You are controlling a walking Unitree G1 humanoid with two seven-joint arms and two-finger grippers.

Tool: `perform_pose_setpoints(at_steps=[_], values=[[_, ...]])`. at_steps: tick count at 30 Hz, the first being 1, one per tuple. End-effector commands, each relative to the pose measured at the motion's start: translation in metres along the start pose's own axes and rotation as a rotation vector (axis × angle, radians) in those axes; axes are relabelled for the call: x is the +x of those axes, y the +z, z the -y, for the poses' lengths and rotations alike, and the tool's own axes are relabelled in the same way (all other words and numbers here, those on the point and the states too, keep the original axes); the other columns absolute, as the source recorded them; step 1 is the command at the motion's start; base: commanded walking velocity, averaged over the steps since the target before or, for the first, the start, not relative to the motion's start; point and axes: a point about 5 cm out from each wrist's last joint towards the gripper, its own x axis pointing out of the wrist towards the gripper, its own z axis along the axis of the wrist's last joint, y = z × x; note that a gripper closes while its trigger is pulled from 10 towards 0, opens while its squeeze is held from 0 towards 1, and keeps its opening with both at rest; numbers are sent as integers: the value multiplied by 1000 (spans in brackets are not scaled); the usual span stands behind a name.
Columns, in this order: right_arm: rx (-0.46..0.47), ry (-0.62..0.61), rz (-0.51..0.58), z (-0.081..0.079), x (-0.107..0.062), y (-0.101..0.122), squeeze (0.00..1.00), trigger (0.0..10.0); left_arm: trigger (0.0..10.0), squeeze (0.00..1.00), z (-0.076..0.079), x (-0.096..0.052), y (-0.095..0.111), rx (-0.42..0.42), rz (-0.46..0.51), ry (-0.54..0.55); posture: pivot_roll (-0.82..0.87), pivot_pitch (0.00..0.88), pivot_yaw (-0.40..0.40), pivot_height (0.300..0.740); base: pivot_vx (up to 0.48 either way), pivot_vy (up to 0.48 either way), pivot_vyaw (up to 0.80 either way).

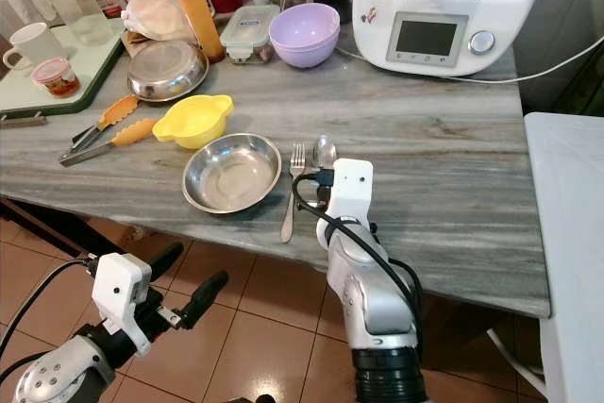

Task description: Setting the table

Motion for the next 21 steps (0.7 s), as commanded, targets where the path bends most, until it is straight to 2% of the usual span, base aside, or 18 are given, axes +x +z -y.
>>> perform_pose_setpoints(at_steps=[1, 4, 5, 19, 21], values=[[17, -34, -59, 1, 1, -10, 0, 10000, 10000, 0, -3, -4, 3, 7, -9, 3, -104, 173, 153, 740, 0, 0, 0], [40, -35, -75, 0, 1, -12, 0, 10000, 10000, 0, -4, -5, 3, 8, -14, 3, -103, 173, 154, 740, 0, 0, 0], [56, -32, -85, -1, 1, -13, 996, 10000, 10000, 0, -4, -6, 2, 9, -19, 4, -99, 173, 156, 740, 0, 0, 0], [77, -13, -81, -6, 3, -11, 1000, 10000, 10000, 0, -7, -7, -9, 5, -49, -2, -96, 173, 160, 740, 0, 0, 0], [32, 13, -27, -4, 1, -5, 1000, 10000, 10000, 0, -7, -7, -10, 7, -49, -1, -97, 173, 161, 740, 0, 0, 0]])
